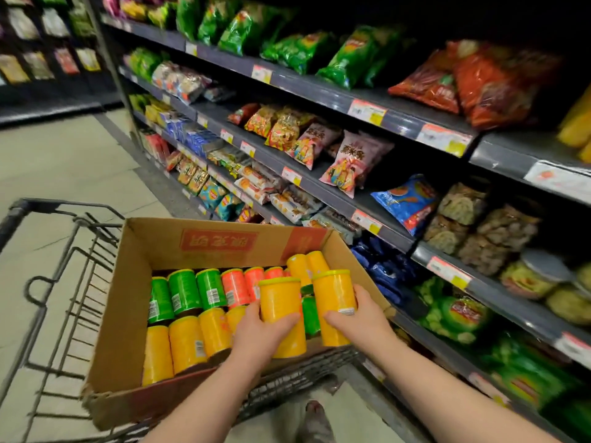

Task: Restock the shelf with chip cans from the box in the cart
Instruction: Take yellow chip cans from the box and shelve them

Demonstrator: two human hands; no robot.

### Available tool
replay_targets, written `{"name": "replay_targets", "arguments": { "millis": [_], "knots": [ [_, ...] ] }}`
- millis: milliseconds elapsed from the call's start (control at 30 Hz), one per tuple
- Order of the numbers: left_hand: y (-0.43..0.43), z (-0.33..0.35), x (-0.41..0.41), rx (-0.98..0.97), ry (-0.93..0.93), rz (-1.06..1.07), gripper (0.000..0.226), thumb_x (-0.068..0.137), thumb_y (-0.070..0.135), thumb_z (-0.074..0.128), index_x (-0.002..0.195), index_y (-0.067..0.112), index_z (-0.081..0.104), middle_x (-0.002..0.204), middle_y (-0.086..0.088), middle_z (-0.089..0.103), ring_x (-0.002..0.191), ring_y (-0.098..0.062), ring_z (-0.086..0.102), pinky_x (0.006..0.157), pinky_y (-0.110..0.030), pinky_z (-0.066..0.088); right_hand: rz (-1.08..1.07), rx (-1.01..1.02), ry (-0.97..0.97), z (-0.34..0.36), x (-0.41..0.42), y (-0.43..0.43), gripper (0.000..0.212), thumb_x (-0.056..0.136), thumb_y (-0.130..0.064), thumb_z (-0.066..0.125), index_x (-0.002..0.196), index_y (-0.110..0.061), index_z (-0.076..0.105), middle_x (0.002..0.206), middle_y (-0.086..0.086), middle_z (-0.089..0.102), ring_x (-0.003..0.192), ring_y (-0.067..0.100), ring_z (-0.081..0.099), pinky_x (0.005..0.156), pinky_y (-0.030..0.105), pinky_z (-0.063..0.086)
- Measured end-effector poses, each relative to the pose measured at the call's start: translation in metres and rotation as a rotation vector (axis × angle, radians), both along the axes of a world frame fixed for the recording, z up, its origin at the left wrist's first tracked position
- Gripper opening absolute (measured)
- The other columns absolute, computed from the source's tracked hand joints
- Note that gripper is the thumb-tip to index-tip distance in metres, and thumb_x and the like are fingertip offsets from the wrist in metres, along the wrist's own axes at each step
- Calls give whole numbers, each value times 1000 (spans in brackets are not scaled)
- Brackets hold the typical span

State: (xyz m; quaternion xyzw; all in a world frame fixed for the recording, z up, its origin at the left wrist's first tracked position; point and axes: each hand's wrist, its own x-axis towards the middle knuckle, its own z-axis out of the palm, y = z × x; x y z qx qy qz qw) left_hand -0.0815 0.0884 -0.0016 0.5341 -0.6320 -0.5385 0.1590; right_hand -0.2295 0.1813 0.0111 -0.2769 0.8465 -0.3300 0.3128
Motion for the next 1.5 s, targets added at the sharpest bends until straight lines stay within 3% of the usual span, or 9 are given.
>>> {"name": "replay_targets", "arguments": {
  "millis": [200,367,567,667,867,967,1167,1333,1500],
  "knots": [
    [34,9,-12,49,84,-115,50,77,31,76,119,22,49,107,-3,60,93,-21,59,82,-36,50,-137,-54,-4,10,-1,53,50,76,-31,73,114,-32,40,102,-4,54,93,16,57,83,37,50],
    [63,18,-24,55,68,-208,71,52,52,67,115,24,50,111,-4,62,99,-25,61,91,-44,51,-237,-55,3,16,-1,93,65,79,-32,72,133,-26,36,109,-4,48,94,14,50,80,31,44],
    [117,17,-49,86,108,-321,46,77,30,77,113,21,50,102,-2,57,89,-19,56,75,-30,43,-354,-46,9,23,-5,163,70,80,-29,72,138,-23,34,107,-5,45,96,15,50,84,33,46],
    [156,16,-61,78,108,-397,42,77,32,77,108,24,49,102,-2,57,90,-20,55,76,-29,42,-427,-50,22,27,-6,210,68,80,-28,72,137,-24,36,107,-5,46,94,14,50,78,29,43],
    [249,20,-67,115,93,-546,52,70,45,78,107,28,46,106,-1,58,96,-21,59,87,-38,50,-568,-44,18,26,5,316,74,77,-33,74,139,-28,35,116,-2,53,103,19,54,86,36,48],
    [300,24,-64,149,104,-597,46,76,38,75,109,28,45,104,0,58,94,-20,59,83,-36,49,-627,-50,2,31,17,371,69,79,-31,73,137,-26,37,109,-5,51,97,16,53,80,30,45],
    [401,27,-64,217,155,-714,38,81,30,72,109,24,47,90,10,55,82,-9,56,62,-26,44,-772,-100,-15,37,44,483,55,78,-26,73,121,-34,39,104,-8,55,99,16,57,89,37,51],
    [471,31,-65,239,139,-830,43,81,34,72,113,23,47,101,2,58,89,-17,58,75,-33,45,-878,-144,-9,44,63,559,51,78,-29,73,117,-35,42,108,-6,60,97,14,61,86,38,54],
    [514,40,-74,266,148,-939,49,79,34,74,117,24,46,105,1,60,93,-19,61,77,-36,51,-942,-217,19,47,72,605,45,81,-24,71,110,-36,39,97,-14,56,84,0,56,72,25,51]
  ]
}}
